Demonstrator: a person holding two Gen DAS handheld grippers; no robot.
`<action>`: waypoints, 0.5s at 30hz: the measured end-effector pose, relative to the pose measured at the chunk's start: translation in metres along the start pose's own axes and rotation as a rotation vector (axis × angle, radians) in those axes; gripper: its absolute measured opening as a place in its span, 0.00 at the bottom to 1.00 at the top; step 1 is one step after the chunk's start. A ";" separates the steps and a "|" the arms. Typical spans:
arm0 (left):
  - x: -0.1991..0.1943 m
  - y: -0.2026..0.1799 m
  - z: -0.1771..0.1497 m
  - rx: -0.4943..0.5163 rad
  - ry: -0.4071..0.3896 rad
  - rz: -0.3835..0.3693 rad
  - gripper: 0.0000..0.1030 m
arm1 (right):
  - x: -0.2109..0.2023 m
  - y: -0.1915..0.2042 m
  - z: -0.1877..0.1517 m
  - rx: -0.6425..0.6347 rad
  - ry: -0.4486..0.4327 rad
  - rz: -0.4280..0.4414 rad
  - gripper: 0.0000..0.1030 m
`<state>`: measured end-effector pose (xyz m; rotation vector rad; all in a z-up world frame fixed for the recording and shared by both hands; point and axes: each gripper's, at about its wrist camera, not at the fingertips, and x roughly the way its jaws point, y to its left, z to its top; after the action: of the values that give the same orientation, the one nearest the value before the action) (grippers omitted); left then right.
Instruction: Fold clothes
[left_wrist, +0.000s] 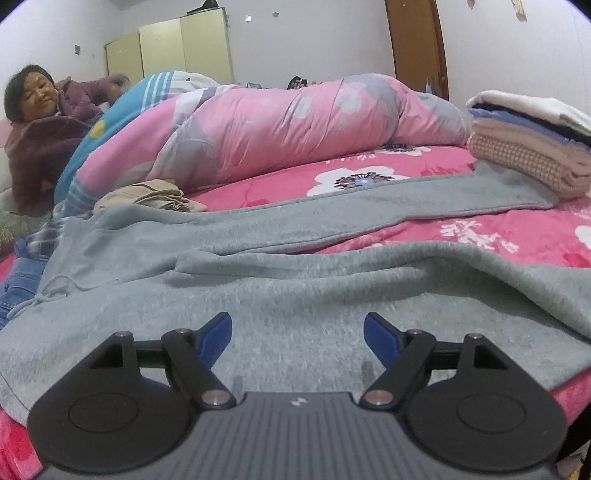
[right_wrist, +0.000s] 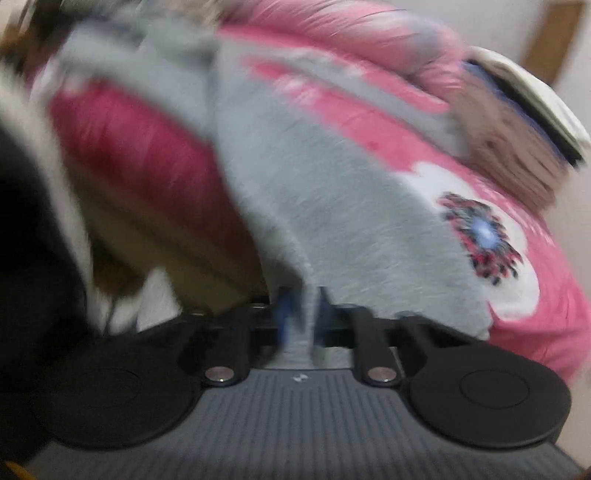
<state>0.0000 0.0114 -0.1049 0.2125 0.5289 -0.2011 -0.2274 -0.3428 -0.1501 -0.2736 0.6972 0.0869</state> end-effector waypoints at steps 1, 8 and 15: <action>0.002 -0.001 0.000 0.004 0.005 0.007 0.77 | -0.008 -0.013 0.006 0.044 -0.039 0.001 0.05; 0.013 0.008 0.004 -0.012 0.038 0.061 0.77 | -0.028 -0.128 0.073 0.230 -0.250 0.036 0.04; 0.027 0.005 -0.001 0.016 0.095 0.095 0.77 | 0.076 -0.230 0.125 0.295 -0.087 0.063 0.12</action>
<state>0.0234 0.0127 -0.1193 0.2631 0.6098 -0.1028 -0.0527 -0.5295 -0.0569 0.0351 0.6232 0.0542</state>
